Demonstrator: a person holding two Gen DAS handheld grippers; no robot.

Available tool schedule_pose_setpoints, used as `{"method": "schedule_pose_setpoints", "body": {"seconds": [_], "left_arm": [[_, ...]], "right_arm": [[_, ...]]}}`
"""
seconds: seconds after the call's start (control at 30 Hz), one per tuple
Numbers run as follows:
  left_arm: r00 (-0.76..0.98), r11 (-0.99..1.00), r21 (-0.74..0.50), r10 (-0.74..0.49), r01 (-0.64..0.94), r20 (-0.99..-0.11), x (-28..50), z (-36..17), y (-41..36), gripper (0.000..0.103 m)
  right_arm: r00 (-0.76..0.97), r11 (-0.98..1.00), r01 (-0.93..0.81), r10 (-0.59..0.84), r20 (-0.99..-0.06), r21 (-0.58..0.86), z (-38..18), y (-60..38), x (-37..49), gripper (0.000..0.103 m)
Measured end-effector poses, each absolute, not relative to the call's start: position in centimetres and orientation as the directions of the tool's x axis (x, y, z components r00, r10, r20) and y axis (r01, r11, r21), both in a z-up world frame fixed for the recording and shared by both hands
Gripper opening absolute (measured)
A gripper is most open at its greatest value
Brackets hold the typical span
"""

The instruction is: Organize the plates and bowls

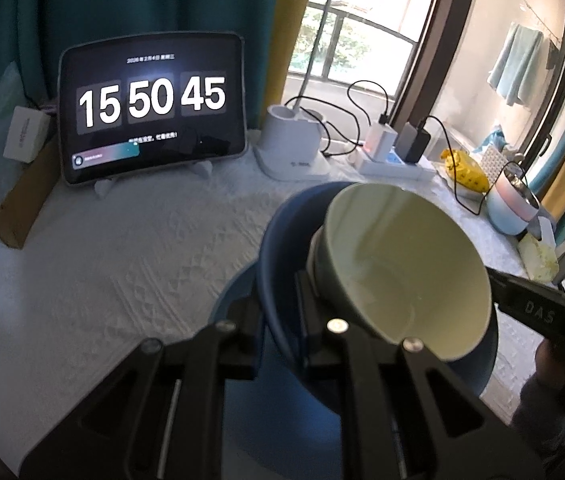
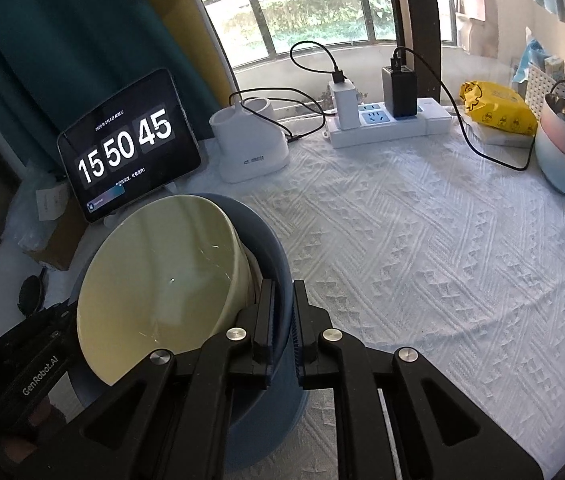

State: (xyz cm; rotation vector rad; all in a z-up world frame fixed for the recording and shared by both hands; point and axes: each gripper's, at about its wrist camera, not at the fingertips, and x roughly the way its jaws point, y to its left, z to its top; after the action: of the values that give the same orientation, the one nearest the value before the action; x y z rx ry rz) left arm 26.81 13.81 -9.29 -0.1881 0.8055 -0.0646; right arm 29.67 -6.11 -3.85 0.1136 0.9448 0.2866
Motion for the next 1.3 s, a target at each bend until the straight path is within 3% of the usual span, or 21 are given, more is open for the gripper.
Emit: {"method": "schedule_pose_setpoints", "body": {"seconds": [0.23, 0.3, 0.4, 0.67, 0.77, 1.3], "left_arm": [[0.715, 0.986, -0.164, -0.092, -0.032, -0.693, 26.5, -9.3, 13.7, 0.016], [0.713, 0.987, -0.158, -0.084, -0.037, -0.696, 26.4, -9.3, 13.6, 0.016], [0.718, 0.990, -0.135, -0.063, -0.044, -0.694, 26.1, -9.2, 13.4, 0.019], [0.748, 0.991, -0.069, 0.039, -0.112, -0.662, 25.0, -8.5, 13.7, 0.041], [0.769, 0.992, -0.078, 0.029, -0.103, -0.639, 24.2, -7.7, 14.2, 0.048], [0.805, 0.995, -0.097, -0.030, -0.034, -0.593, 20.3, -5.7, 11.4, 0.054]], "right_arm": [[0.578, 0.963, -0.193, 0.266, -0.771, 0.187, -3.8, -6.1, 29.4, 0.013], [0.589, 0.969, -0.180, 0.244, -0.770, 0.169, -3.8, -6.2, 29.2, 0.021], [0.587, 0.969, -0.182, 0.243, -0.772, 0.166, -3.8, -6.4, 29.1, 0.026], [0.624, 0.978, -0.160, 0.206, -0.754, 0.134, -3.0, -7.2, 28.1, 0.043], [0.636, 0.980, -0.154, 0.197, -0.746, 0.127, -2.6, -7.6, 27.6, 0.044], [0.667, 0.982, -0.150, 0.187, -0.721, 0.116, -1.1, -8.9, 23.9, 0.045]]}}
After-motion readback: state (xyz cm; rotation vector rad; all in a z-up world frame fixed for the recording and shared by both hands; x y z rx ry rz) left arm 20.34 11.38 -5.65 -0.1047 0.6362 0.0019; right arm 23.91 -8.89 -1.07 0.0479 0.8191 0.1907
